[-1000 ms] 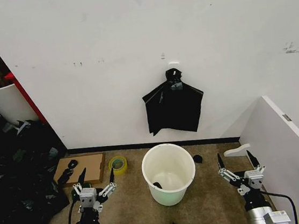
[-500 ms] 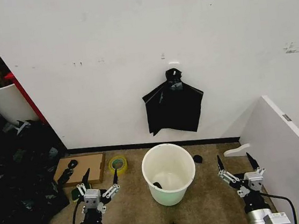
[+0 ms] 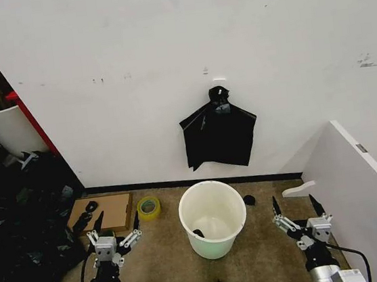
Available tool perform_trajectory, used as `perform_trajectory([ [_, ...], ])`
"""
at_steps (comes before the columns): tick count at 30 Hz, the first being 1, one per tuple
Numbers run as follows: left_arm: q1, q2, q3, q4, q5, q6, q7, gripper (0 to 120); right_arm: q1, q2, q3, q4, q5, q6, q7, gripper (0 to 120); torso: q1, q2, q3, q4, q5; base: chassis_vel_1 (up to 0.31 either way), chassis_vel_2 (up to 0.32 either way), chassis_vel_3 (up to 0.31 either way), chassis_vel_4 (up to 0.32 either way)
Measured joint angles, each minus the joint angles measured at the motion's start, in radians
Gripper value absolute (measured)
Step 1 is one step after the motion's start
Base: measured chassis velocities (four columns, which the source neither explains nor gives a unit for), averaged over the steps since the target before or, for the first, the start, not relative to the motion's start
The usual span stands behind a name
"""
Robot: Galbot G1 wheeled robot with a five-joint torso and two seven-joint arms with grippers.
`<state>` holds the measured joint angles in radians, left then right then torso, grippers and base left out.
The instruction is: Place the garbage bag over the trash bin.
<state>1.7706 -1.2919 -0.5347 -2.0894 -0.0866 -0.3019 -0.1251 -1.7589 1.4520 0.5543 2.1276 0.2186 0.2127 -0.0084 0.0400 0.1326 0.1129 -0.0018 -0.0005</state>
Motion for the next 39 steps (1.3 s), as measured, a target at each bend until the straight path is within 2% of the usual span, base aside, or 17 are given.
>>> perform_trajectory([
  [3, -0.001, 0.01, 0.003, 0.007, 0.006, -0.019, 0.002, 100, 0.099, -0.05, -0.028, -0.024, 0.101, -0.07, -0.018, 100, 0.0, 0.0, 0.0, 0.0013, 0.0005, 0.0, 0.0, 0.0, 0.0],
  [5, -0.008, 0.02, 0.008, 0.011, 0.002, -0.019, 0.003, 100, 0.118, -0.062, -0.028, -0.033, 0.135, -0.085, -0.022, 100, 0.0, 0.0, 0.0, 0.0012, 0.0004, 0.0, 0.0, 0.0, 0.0],
  [7, -0.025, 0.048, 0.015, 0.021, -0.017, -0.018, 0.007, 100, 0.151, -0.084, -0.022, -0.059, 0.209, -0.106, -0.031, 100, 0.0, 0.0, 0.0, -0.0012, -0.0005, 0.0, 0.0, 0.0, 0.0],
  [8, -0.022, 0.055, 0.009, 0.022, -0.029, -0.019, 0.01, 100, 0.181, -0.1, -0.023, -0.077, 0.246, -0.117, -0.035, 100, 0.0, 0.0, 0.0, -0.0011, -0.0005, 0.0, 0.0, 0.0, 0.0],
  [10, -0.002, 0.059, -0.007, 0.02, -0.054, -0.024, 0.015, 100, 0.257, -0.137, -0.039, -0.122, 0.337, -0.14, -0.044, 100, 0.0, 0.0, 0.0, 0.0005, 0.0005, 0.0, 0.0, 0.0, 0.0],
  [12, 0.013, 0.056, -0.014, 0.015, -0.062, -0.037, 0.023, 100, 0.326, -0.165, -0.056, -0.158, 0.435, -0.171, -0.058, 100, 0.0, 0.0, 0.0, 0.0008, 0.0001, 0.0, 0.0, 0.0, 0.0],
  [13, 0.013, 0.056, -0.014, 0.015, -0.062, -0.037, 0.023, 100, 0.326, -0.165, -0.056, -0.158, 0.435, -0.171, -0.058, 100, 0.0, 0.0, 0.0, 0.0008, 0.0001, 0.0, 0.0, 0.0, 0.0],
  [16, 0.021, 0.047, -0.007, 0.011, -0.06, -0.054, 0.036, 100, 0.443, -0.188, -0.086, -0.213, 0.621, -0.235, -0.083, 100, 0.0, 0.0, 0.0, -0.0002, 0.0002, 0.0, 0.0, 0.0, 0.0],
  [17, 0.02, 0.044, -0.002, 0.011, -0.053, -0.056, 0.039, 100, 0.483, -0.189, -0.094, -0.229, 0.682, -0.259, -0.086, 100, 0.0, 0.0, 0.0, 0.0002, 0.0003, 0.0, 0.0, 0.0, 0.0],
  [19, 0.019, 0.037, 0.007, 0.011, -0.04, -0.057, 0.04, 100, 0.558, -0.182, -0.107, -0.259, 0.798, -0.3, -0.084, 100, 0.0, 0.0, 0.0, 0.0002, -0.0002, 0.0, 0.0, 0.0, 0.0],
  [27, 0.019, 0.021, 0.015, 0.018, -0.012, -0.057, 0.041, 100, 0.729, -0.121, -0.131, -0.386, 0.995, -0.359, -0.048, 100, 0.0, 0.0, 0.0, 0.0002, 0.0, 0.0, 0.0, 0.0, 0.0],
  [39, 0.02, 0.019, 0.006, 0.017, -0.006, -0.049, 0.039, 100, 0.862, -0.015, -0.143, -0.515, 1.057, -0.369, -0.046, 100, 0.0, 0.0, 0.0, 0.0002, -0.0001, 0.0, 0.0, 0.0, 0.0],
])
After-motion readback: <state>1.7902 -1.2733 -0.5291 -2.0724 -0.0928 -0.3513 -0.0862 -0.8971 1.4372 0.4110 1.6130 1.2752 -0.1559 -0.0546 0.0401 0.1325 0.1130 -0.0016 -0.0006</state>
